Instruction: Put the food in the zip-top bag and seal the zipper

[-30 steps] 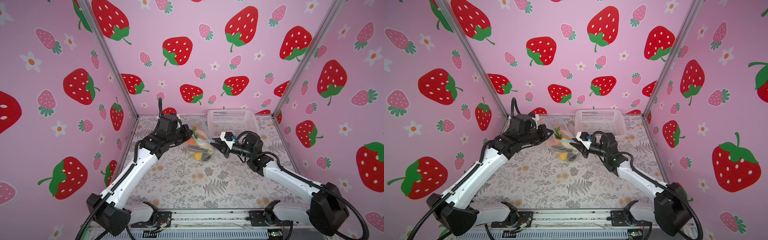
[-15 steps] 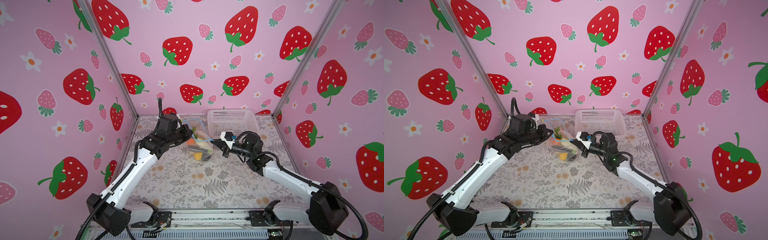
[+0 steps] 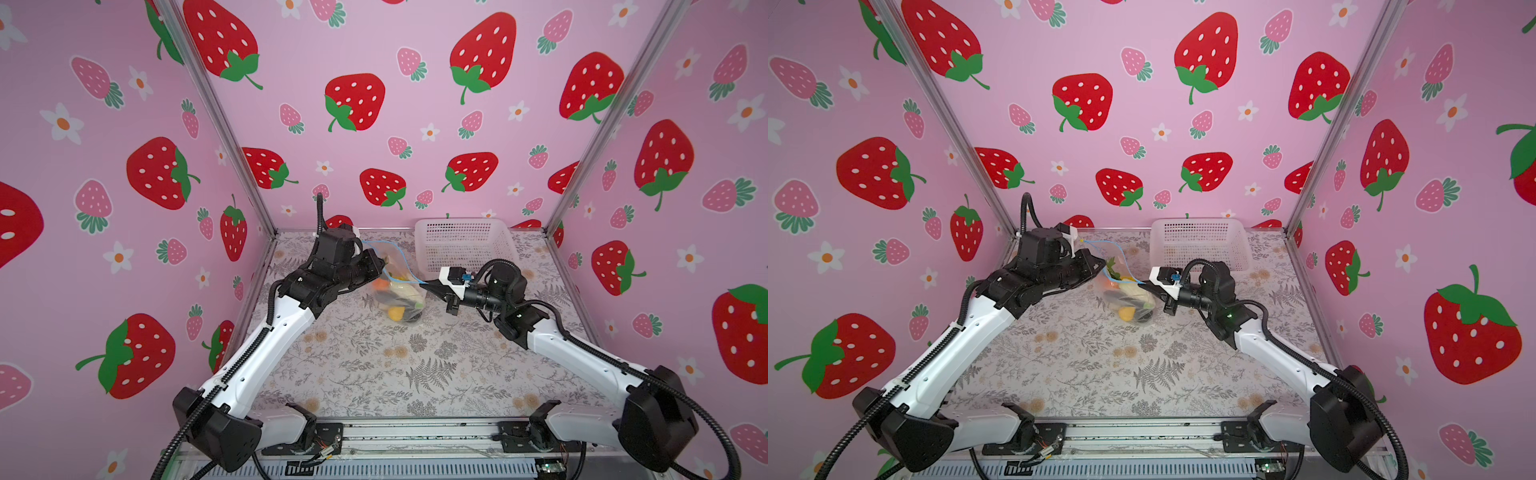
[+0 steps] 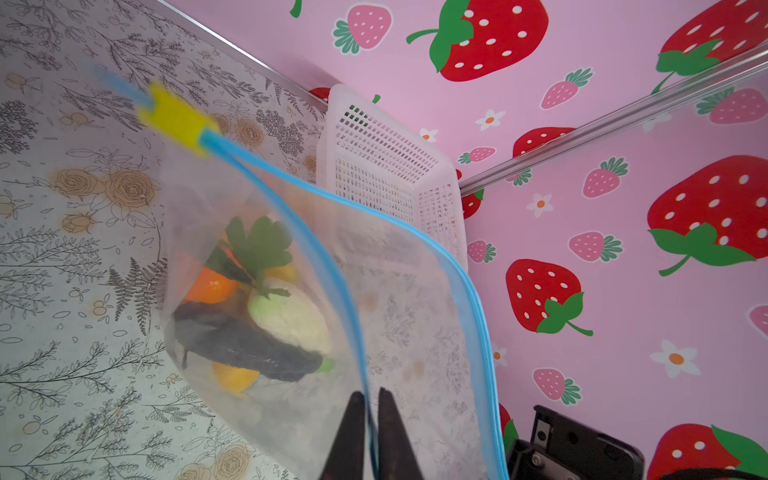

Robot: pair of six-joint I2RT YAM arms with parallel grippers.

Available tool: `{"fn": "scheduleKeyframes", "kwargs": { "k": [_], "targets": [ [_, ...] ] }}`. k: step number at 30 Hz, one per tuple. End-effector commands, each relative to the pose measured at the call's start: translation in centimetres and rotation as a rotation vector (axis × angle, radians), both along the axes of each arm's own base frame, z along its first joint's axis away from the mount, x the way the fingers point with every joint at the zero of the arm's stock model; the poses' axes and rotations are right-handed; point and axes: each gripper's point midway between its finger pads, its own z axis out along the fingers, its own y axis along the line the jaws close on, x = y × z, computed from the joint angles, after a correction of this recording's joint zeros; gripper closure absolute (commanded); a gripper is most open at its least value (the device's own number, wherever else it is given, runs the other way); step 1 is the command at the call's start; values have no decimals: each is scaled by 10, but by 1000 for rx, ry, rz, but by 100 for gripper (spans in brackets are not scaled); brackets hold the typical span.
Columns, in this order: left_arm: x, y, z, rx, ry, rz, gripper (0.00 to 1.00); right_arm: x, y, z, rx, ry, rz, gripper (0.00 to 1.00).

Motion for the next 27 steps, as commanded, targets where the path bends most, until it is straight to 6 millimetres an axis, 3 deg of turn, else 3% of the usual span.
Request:
{"fn": "scheduleKeyframes", "kwargs": {
  "k": [1, 8, 14, 22, 27],
  "targets": [
    [-3, 10, 26, 22, -79, 9, 76, -7, -3, 15, -25, -96, 66, 100],
    [-10, 20, 40, 68, -179, -17, 53, -1, -9, 14, -112, -132, 118, 100],
    [-18, 35, 51, 78, -256, -19, 52, 8, -16, 17, -180, -140, 126, 100],
    [-16, 54, 41, 67, -270, -9, 50, 13, -31, 21, -214, -189, 145, 100],
    [-13, 55, 41, 57, -305, -43, 50, 22, -39, 29, -212, -198, 129, 100]
  ]
}}
